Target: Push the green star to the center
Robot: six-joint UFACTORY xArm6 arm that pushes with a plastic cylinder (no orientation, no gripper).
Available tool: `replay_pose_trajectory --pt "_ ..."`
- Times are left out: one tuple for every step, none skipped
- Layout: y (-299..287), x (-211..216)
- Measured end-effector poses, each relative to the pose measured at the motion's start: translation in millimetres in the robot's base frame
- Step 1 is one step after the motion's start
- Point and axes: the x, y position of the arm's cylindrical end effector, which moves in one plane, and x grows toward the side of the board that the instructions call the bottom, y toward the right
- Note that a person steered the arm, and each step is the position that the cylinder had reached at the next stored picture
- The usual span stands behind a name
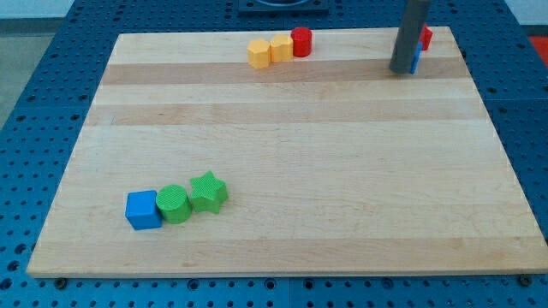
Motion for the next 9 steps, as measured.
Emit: replay_pose_trajectory --pt "11.2 1.9" --pt "24.3 2.0" --pt "26.3 1.8" --pt "25.9 6.2" --pt "4.6 47.0" --pt "-36.7 99.6" --pt "-80.4 144.6" --pt "-132.1 189.6" --pt "-180.3 237.8"
